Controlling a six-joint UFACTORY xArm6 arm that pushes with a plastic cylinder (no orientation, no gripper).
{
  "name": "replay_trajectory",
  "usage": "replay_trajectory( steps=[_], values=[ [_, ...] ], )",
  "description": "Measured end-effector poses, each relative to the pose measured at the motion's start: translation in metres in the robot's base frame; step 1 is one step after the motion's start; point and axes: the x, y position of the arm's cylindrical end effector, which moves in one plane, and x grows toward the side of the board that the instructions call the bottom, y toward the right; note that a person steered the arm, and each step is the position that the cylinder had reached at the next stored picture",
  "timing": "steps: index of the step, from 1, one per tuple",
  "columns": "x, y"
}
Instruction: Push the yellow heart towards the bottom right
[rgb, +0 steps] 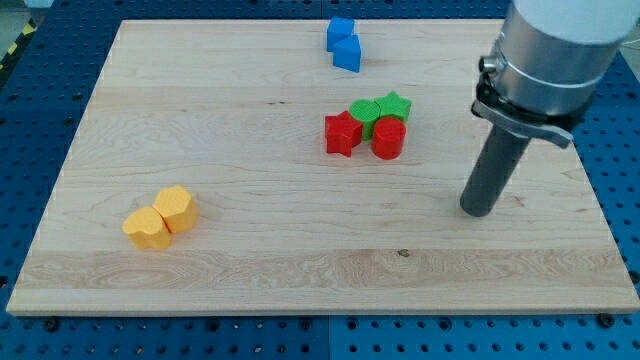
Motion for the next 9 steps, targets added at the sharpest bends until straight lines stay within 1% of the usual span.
replay_trajectory(
  steps=[2,3,4,6,7,8,9],
  values=[
    [0.007,-0.080],
    [-0.011,-0.119],
    [-0.033,-0.171],
    [-0.042,-0.274],
    [-0.024,-0.324],
    [0.007,-0.366],
    [0.015,-0.397]
  ],
)
